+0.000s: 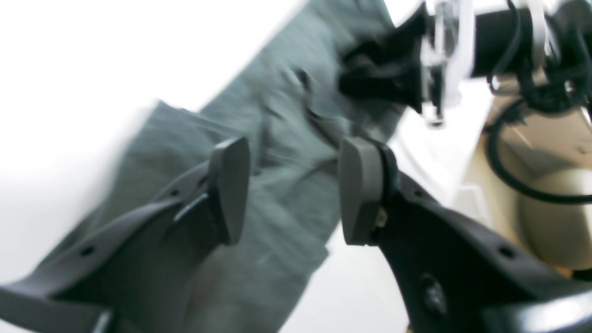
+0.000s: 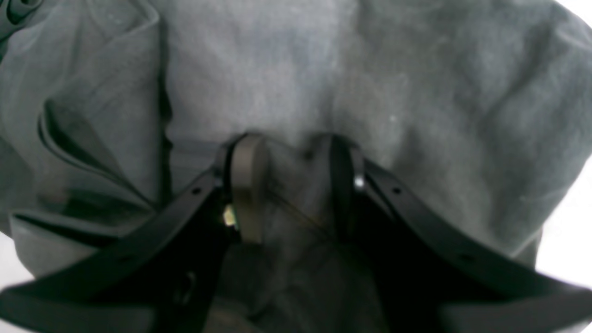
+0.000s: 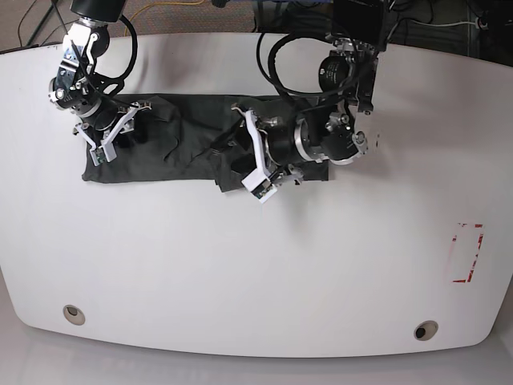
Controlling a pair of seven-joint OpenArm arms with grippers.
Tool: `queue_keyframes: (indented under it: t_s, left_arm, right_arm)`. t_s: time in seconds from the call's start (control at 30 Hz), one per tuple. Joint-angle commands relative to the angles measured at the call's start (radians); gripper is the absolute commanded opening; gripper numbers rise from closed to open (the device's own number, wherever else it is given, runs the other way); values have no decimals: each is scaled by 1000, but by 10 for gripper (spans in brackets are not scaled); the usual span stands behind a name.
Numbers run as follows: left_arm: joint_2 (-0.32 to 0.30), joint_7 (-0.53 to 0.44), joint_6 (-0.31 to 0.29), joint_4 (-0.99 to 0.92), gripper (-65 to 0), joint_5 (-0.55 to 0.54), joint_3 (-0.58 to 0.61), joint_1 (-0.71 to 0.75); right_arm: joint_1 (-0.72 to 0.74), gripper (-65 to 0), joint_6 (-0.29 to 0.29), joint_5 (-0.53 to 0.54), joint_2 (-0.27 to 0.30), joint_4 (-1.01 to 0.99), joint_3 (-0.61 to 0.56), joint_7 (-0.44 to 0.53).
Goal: Layout the t-shirt on the table in an organized manner, then fold the t-shirt properly
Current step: 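Grasp the strip's end with the left gripper and fold it toward the middle, then release the right gripper and move it to the strip's other end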
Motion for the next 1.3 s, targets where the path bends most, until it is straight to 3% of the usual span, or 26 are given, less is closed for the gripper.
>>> queue_keyframes:
  t_s: [0.0,0.23,0.53,0.73,1.03,1.13,1.27]
  left_arm:
    - [-40,-14,3,9,-356,-6,-45,-13]
    - [-144,-72,2,-19,-372,-11,-144,-7]
    - [-221,-141,-1,-117,-539,-11,-157,22]
    - [-224,-143,-86,-169,-547,-6,-160,28]
    - [-257,-144,-92,-220,-547,-6,-164,30]
    - [-264,-144,-92,-230,-547,-6,-166,30]
    - [-287,-144,-92,-232,-547,-6,-166,40]
  right_arm:
    - [3,-433,-1,-13,6,8,2,-24]
    - [3,-433,-1,-13,6,24,2,-24]
    - [3,-433,-1,-22,-22,100,4,-26]
    - [3,-433,-1,-21,-28,145,4,-46]
    - [34,-422,-1,-11,-46,306,13,-190]
    - [46,-371,-1,-11,-57,384,48,-245]
    - [84,-222,-1,-11,-92,461,127,-349]
